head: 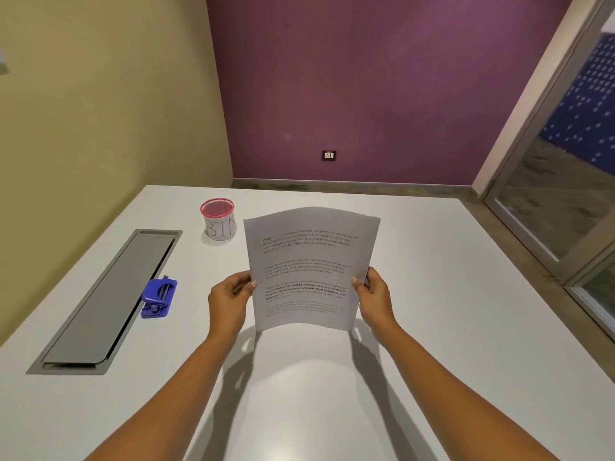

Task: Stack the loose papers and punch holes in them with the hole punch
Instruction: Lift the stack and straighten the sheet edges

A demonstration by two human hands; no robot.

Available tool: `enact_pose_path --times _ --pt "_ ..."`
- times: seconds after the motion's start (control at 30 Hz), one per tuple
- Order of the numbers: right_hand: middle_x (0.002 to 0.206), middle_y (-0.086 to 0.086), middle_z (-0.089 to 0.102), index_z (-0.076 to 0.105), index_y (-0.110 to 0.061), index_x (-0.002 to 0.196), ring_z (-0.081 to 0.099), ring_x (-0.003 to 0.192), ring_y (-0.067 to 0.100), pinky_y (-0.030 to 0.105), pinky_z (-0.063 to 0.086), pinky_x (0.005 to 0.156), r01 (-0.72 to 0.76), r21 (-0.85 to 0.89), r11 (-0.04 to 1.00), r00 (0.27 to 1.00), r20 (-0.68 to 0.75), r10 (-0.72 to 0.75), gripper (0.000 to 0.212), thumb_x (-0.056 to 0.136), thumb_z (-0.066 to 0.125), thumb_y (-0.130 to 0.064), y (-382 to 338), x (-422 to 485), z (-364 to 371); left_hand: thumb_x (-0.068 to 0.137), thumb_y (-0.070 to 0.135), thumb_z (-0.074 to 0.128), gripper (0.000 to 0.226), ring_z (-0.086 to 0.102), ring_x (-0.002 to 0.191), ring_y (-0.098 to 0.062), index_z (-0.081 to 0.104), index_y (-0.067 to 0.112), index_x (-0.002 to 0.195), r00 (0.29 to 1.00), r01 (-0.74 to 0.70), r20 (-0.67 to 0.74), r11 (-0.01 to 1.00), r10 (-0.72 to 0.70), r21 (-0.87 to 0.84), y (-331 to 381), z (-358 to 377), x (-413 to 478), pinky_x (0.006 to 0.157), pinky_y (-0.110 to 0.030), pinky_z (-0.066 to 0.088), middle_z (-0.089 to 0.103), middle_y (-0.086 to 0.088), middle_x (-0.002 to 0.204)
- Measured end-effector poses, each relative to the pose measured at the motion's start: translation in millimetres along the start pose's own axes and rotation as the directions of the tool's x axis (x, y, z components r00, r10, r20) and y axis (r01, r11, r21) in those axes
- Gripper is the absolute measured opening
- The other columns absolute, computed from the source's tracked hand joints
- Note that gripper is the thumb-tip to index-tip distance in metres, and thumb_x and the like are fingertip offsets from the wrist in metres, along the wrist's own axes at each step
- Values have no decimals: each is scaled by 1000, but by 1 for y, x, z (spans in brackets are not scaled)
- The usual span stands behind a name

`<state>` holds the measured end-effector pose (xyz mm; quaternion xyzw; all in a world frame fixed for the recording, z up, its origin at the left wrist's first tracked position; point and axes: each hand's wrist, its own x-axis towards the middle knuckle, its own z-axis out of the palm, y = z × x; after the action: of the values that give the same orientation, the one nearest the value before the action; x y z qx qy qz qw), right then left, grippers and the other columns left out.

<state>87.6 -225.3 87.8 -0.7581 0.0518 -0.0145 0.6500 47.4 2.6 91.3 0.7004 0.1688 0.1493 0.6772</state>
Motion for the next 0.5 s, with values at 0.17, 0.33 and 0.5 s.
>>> enact_pose_path --times 0.17,0.33,0.5 --pt "94 -12 60 52 -22 104 58 85 1 14 46 68 41 32 999 999 -5 -41 15 96 44 -12 -3 -1 0 86 2 59 19 65 84 -22 65 15 97 998 -33 -44 999 33 12 3 -1 3 82 -30 50 68 -3 94" --pt "95 -11 61 54 -16 103 59 87 1 12 50 69 71 14 997 997 -40 -70 13 91 54 -10 2 0 -5 84 3 61 19 63 86 -17 66 14 99 996 -40 -73 998 43 38 -1 -6 1 77 -18 46 67 2 93" --pt "92 -4 63 58 -10 98 59 81 0 2 47 61 85 15 996 992 -98 -83 10 93 50 -8 2 0 -6 84 2 62 22 63 90 -22 67 3 106 997 -33 -64 997 37 64 1 -4 0 84 -27 48 67 -3 98"
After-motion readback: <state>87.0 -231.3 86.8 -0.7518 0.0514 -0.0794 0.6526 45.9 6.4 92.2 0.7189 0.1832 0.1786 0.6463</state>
